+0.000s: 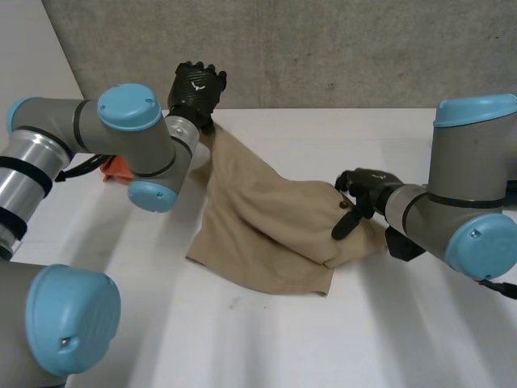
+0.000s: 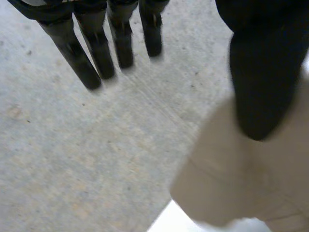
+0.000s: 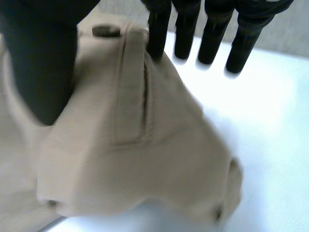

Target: Fold the laundry.

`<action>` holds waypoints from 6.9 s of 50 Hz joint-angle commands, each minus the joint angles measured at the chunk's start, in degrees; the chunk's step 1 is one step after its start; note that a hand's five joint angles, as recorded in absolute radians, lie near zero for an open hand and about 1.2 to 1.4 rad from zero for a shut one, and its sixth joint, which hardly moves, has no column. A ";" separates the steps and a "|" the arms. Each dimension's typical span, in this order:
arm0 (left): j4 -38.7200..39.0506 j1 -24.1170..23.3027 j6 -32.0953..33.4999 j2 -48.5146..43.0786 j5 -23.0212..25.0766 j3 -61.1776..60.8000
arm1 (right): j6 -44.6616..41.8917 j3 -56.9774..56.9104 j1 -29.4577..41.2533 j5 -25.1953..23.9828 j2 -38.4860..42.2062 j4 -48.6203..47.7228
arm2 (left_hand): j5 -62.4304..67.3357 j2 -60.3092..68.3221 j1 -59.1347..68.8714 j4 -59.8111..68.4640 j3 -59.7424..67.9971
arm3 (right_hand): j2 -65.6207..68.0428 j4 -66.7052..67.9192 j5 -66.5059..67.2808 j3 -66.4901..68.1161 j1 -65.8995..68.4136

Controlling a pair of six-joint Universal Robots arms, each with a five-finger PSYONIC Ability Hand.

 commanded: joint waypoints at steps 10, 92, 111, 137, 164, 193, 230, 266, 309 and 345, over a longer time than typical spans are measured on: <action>-0.37 -2.43 -4.41 33.90 -0.29 -43.76 | -30.30 6.42 -2.66 -1.00 -10.27 -3.19 | -11.28 -11.51 -6.84 -11.20 -11.96 | -9.65 -11.63 -10.38 -10.67 -13.90; -8.98 -28.18 9.47 10.10 -4.68 -32.62 | -26.62 12.94 -5.74 -4.79 1.06 -19.01 | 57.34 57.11 61.78 57.42 56.66 | 34.90 32.92 34.17 33.88 30.65; -10.48 -16.24 1.31 44.70 0.15 -54.41 | -34.52 11.27 -9.87 -6.54 -17.73 -7.69 | 57.34 57.11 61.78 57.42 56.66 | 60.35 58.37 59.62 59.33 56.10; -9.87 4.77 -22.25 62.68 7.28 -33.71 | -18.18 -23.35 -6.45 -9.63 -21.02 6.12 | 57.34 57.11 61.78 57.42 56.66 | 60.35 58.37 59.62 59.33 56.10; -1.06 3.11 -18.74 7.36 4.29 10.54 | -31.54 -31.97 1.47 10.68 17.76 -31.34 | -12.66 -12.89 -8.22 -12.58 -13.34 | -9.65 -11.63 -10.38 -10.67 -13.90; -9.69 -3.48 -13.73 43.40 11.67 -69.79 | -44.20 16.71 -13.03 -18.84 -11.33 -3.19 | 19.49 19.26 23.93 19.57 18.81 | 26.01 24.03 25.28 24.99 21.76; -21.46 -6.30 -0.37 7.46 -4.15 -19.36 | -42.79 14.35 -9.26 -18.60 4.92 -27.36 | -2.19 -2.42 2.25 -2.11 -2.87 | 12.86 10.88 12.14 11.84 8.61; -27.01 -4.45 7.10 34.63 6.84 -48.36 | -47.20 13.99 -8.65 -14.46 -11.33 12.38 | 57.34 57.11 61.78 57.42 56.66 | 60.35 58.37 59.62 59.33 56.10; -7.84 -4.19 -1.07 41.30 4.02 -75.25 | -23.11 11.09 -1.08 4.97 -4.91 -6.01 | 2.52 2.29 6.96 2.60 1.84 | 60.35 58.37 59.62 59.33 56.10; -21.18 -3.23 6.39 47.27 10.43 -79.90 | -64.47 28.49 -8.11 -8.82 -20.64 13.68 | 57.34 57.11 61.78 57.42 56.66 | 60.35 58.37 59.62 59.33 56.10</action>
